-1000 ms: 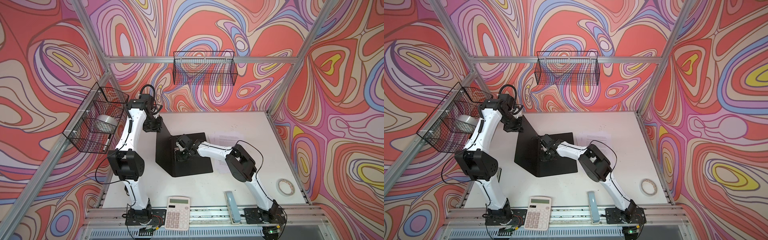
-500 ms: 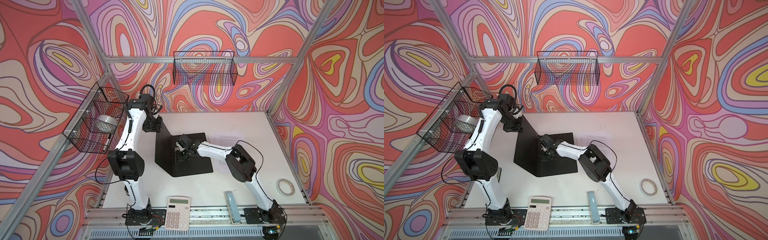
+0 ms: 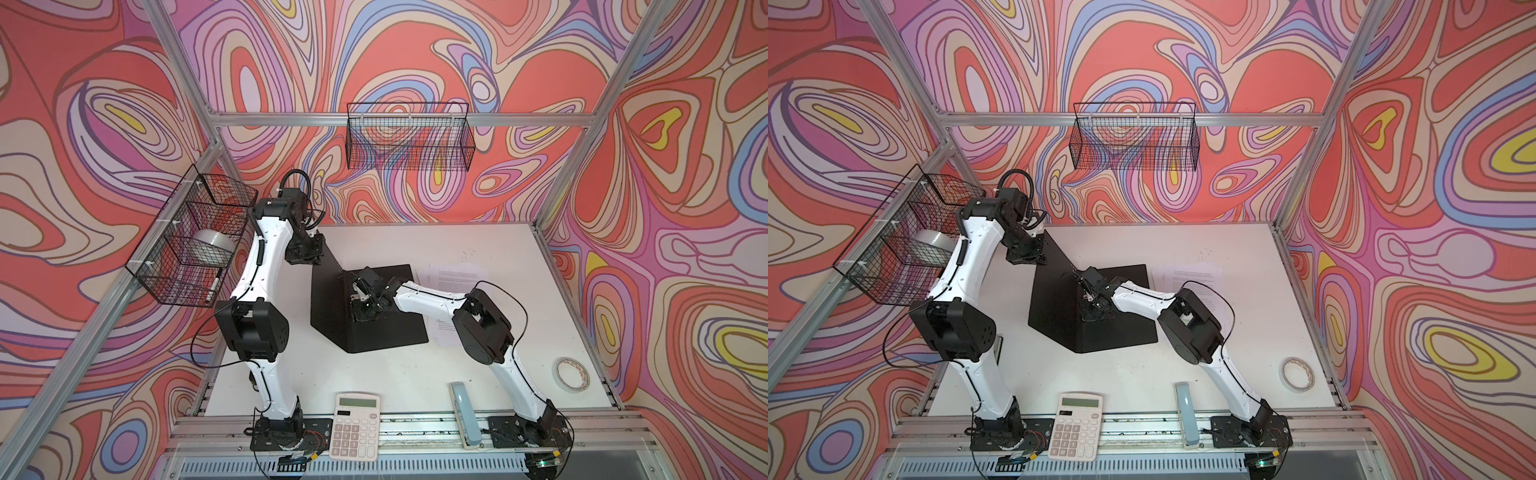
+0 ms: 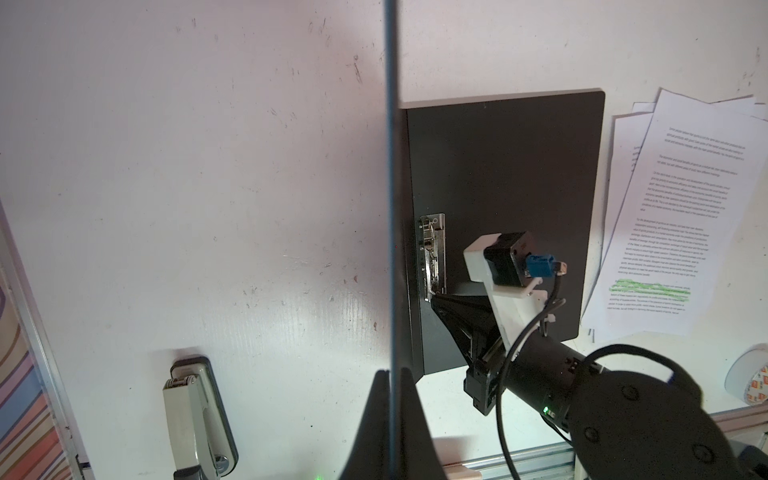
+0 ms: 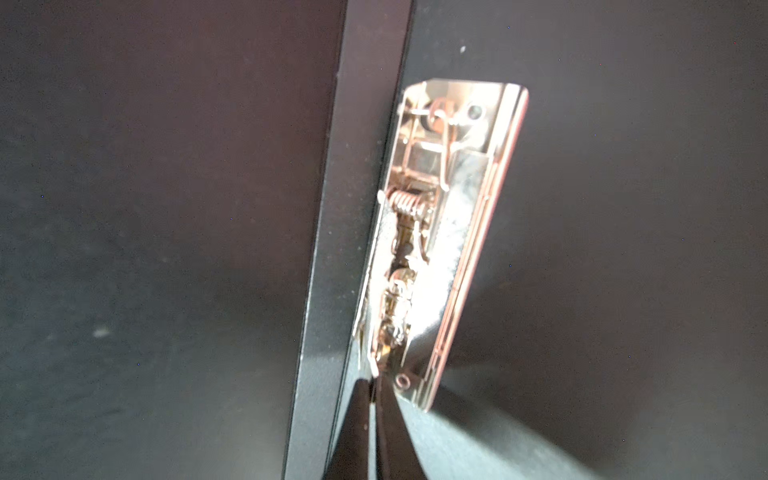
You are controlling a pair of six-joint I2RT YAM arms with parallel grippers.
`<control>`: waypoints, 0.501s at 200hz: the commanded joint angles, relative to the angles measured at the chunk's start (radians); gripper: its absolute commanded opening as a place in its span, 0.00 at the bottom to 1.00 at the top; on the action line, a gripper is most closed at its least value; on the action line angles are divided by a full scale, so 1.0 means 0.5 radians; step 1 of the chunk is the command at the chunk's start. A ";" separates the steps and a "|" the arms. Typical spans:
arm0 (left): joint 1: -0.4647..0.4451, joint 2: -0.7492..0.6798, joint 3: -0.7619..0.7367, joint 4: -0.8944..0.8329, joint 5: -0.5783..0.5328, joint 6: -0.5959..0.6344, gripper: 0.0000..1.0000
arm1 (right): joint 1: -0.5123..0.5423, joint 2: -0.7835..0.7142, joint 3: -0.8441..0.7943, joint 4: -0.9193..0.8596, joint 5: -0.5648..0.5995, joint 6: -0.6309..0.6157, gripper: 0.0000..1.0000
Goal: Put the files into the folder
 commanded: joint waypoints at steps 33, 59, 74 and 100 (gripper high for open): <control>0.021 0.008 0.075 -0.075 -0.034 0.053 0.00 | -0.011 -0.011 0.042 -0.235 0.144 -0.061 0.00; 0.021 0.015 0.077 -0.072 -0.029 0.053 0.00 | -0.011 -0.041 0.078 -0.227 0.125 -0.061 0.00; 0.021 0.017 0.080 -0.072 -0.027 0.053 0.00 | -0.011 -0.055 0.097 -0.225 0.107 -0.061 0.00; 0.020 0.029 0.080 -0.069 -0.023 0.053 0.00 | -0.011 -0.081 0.110 -0.199 0.078 -0.054 0.00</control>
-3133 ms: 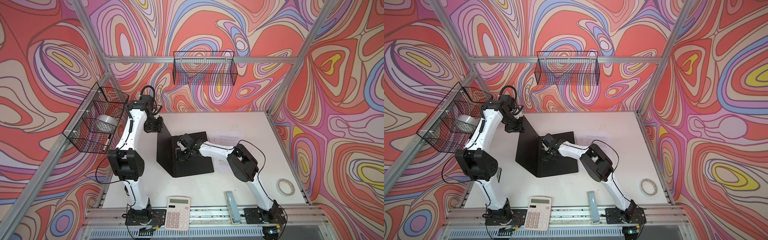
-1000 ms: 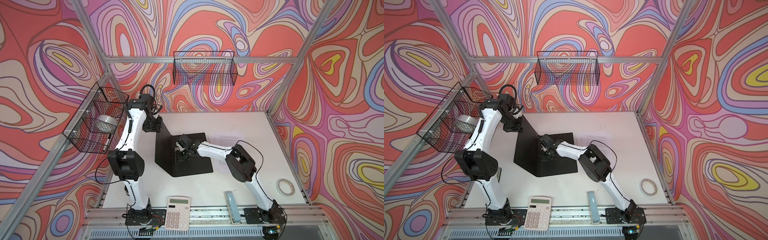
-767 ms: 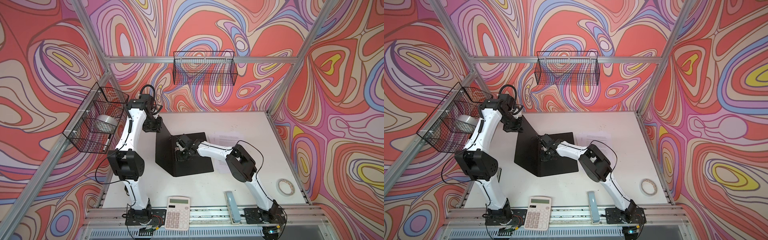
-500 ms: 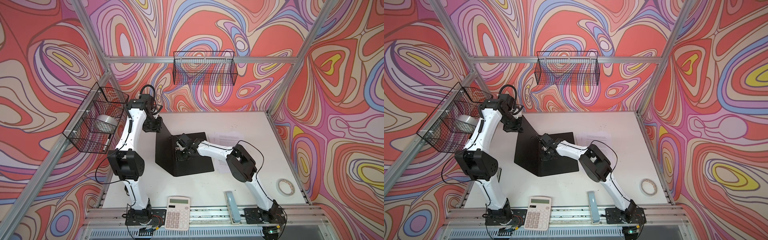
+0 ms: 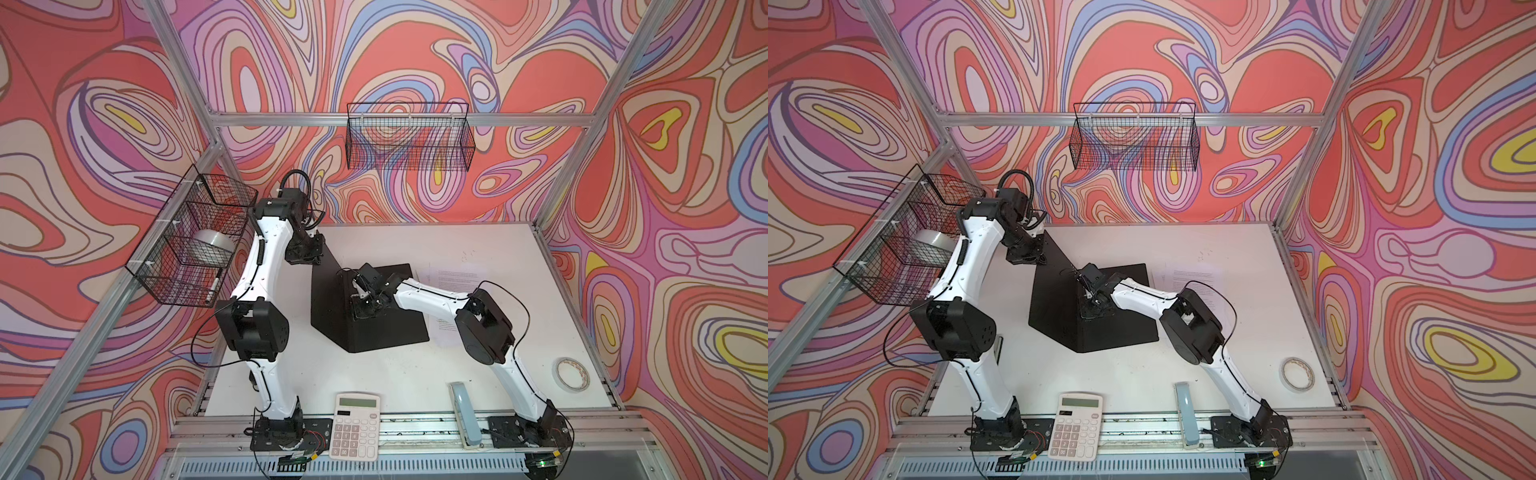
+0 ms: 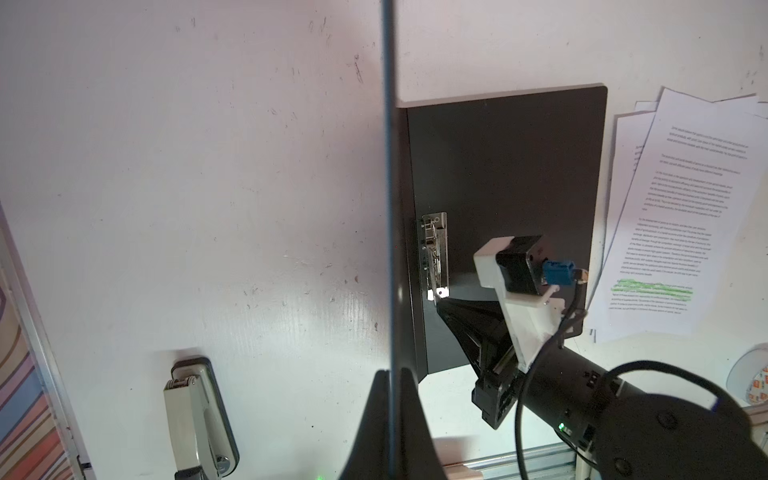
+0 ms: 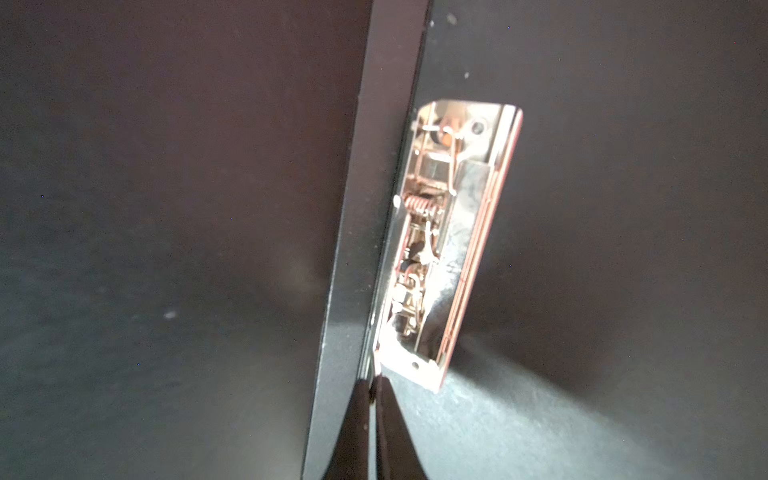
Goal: Put the files into the folder
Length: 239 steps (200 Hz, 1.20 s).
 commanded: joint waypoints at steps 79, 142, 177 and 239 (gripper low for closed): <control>0.018 0.048 0.081 -0.032 -0.028 0.045 0.00 | -0.004 -0.099 0.060 0.015 0.022 -0.051 0.00; 0.018 0.067 0.080 -0.008 -0.072 0.076 0.00 | -0.003 -0.114 0.098 0.041 0.008 -0.035 0.07; 0.018 0.067 0.080 0.007 -0.088 0.096 0.00 | -0.004 -0.128 0.122 0.048 0.000 -0.037 0.12; 0.025 0.076 0.038 0.095 -0.195 0.134 0.00 | -0.006 -0.199 0.166 0.040 0.073 -0.078 0.24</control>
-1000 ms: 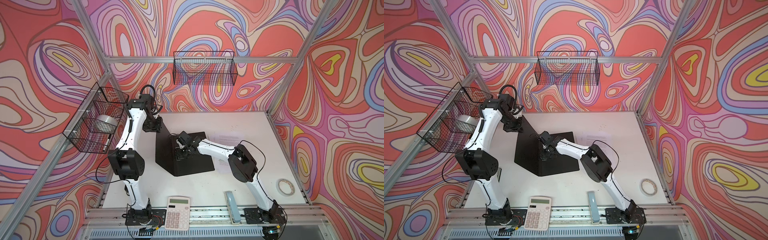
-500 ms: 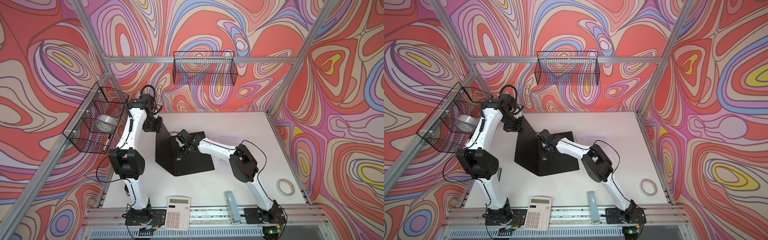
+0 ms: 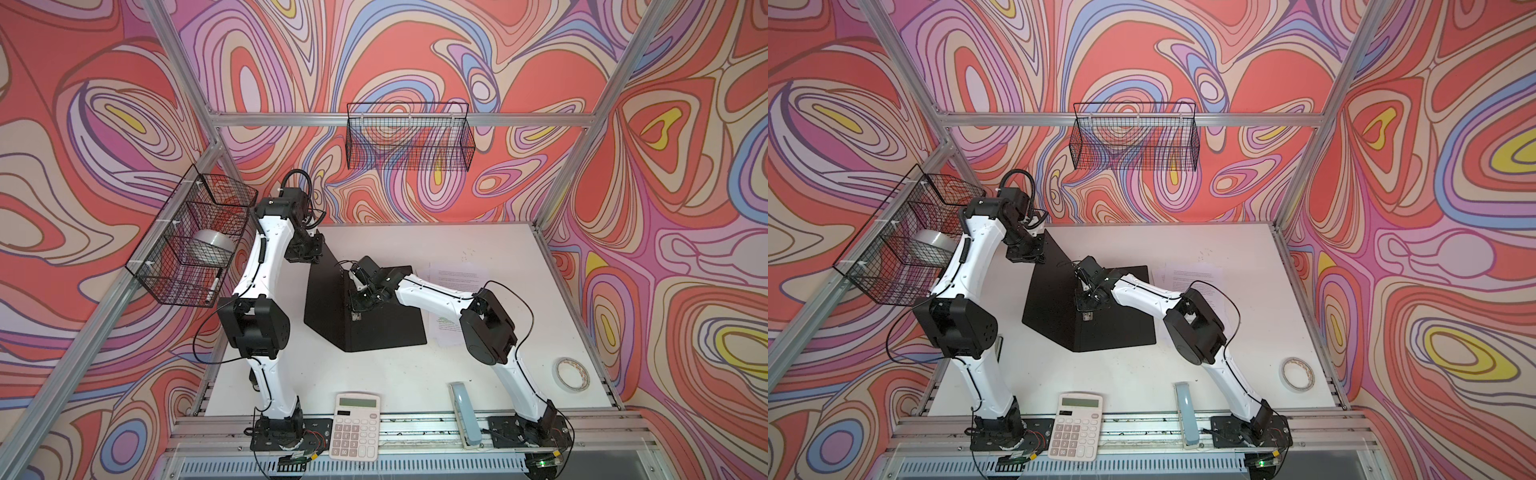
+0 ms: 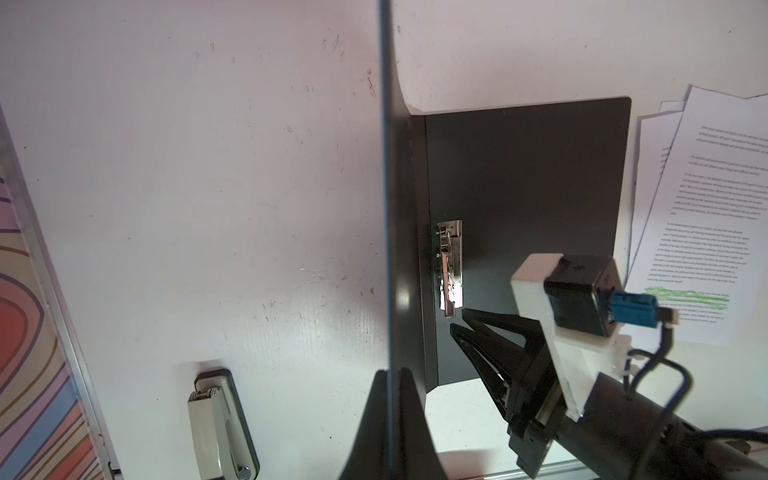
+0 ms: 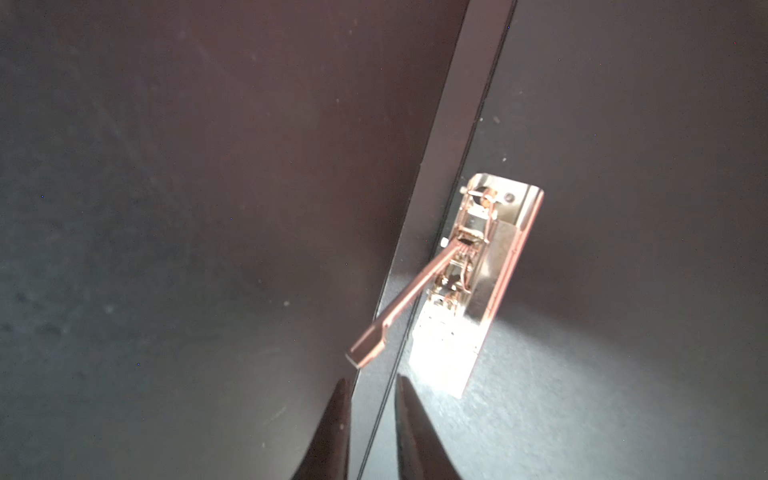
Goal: Put the files into the folder
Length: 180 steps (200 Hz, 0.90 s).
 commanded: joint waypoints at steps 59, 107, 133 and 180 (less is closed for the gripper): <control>0.047 0.054 -0.037 0.168 -0.162 0.096 0.00 | -0.010 -0.432 -0.128 -0.137 0.371 -0.123 0.27; 0.071 0.098 -0.112 0.252 -0.187 0.118 0.00 | -0.015 -0.705 -0.675 -0.002 0.472 -0.002 0.27; 0.085 0.116 -0.124 0.277 -0.168 0.124 0.00 | -0.012 -0.759 -0.871 0.053 0.484 0.062 0.27; 0.108 0.109 -0.199 0.337 -0.111 0.137 0.02 | -0.016 -0.717 -1.016 0.099 0.532 0.122 0.27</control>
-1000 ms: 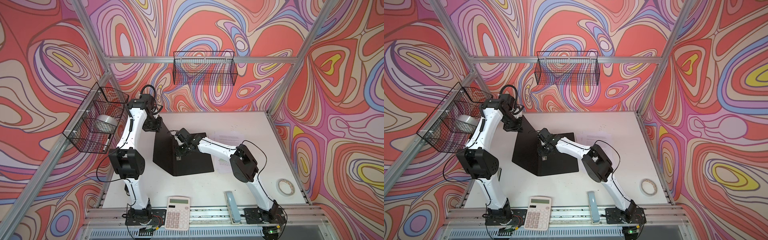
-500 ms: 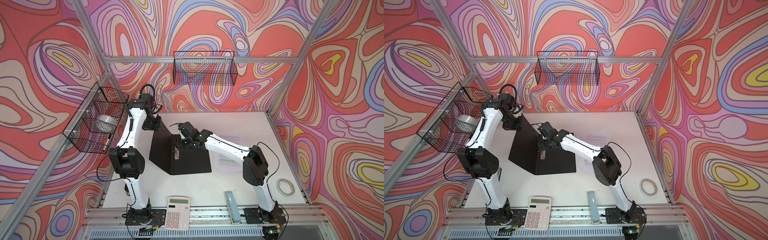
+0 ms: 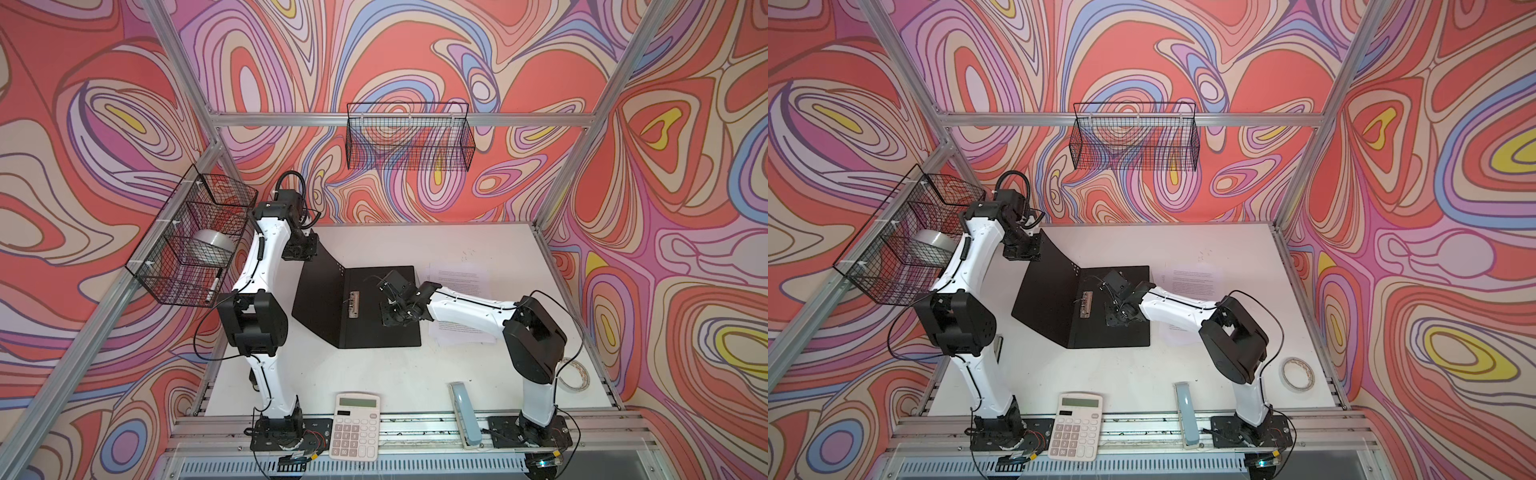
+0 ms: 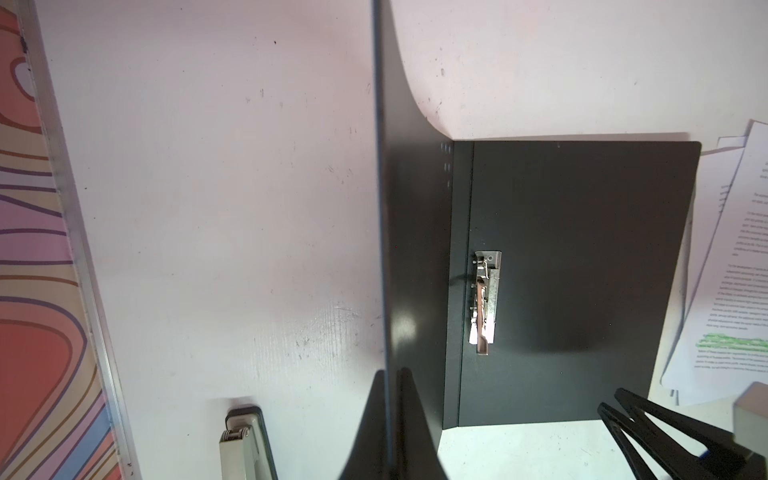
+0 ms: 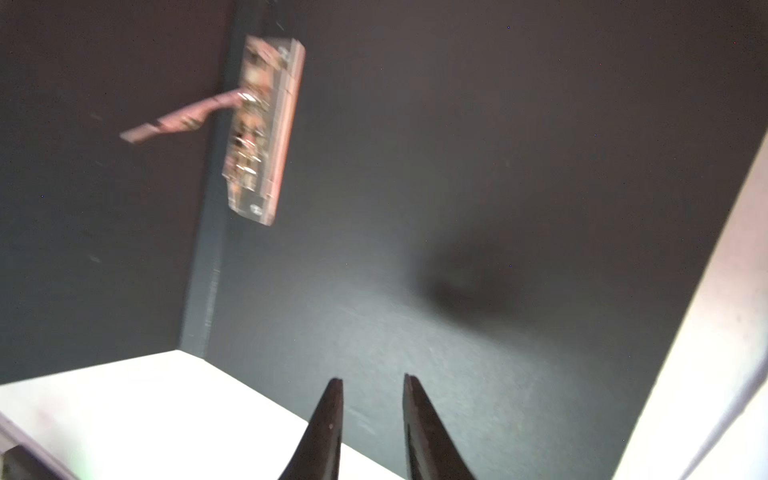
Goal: Put the files into the folder
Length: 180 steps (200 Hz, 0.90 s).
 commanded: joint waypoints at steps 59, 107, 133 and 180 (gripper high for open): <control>0.052 0.046 -0.177 0.122 -0.049 0.048 0.07 | -0.012 0.112 0.019 0.020 0.165 0.088 0.27; 0.066 -0.018 -0.302 0.180 -0.093 0.091 0.14 | -0.027 0.120 -0.001 -0.003 0.177 0.072 0.27; 0.078 -0.022 -0.326 0.180 -0.101 0.092 0.15 | -0.041 0.120 -0.037 0.018 0.178 0.071 0.27; 0.111 -0.037 -0.369 0.169 -0.137 0.090 0.17 | -0.085 0.131 -0.087 0.068 0.137 0.051 0.27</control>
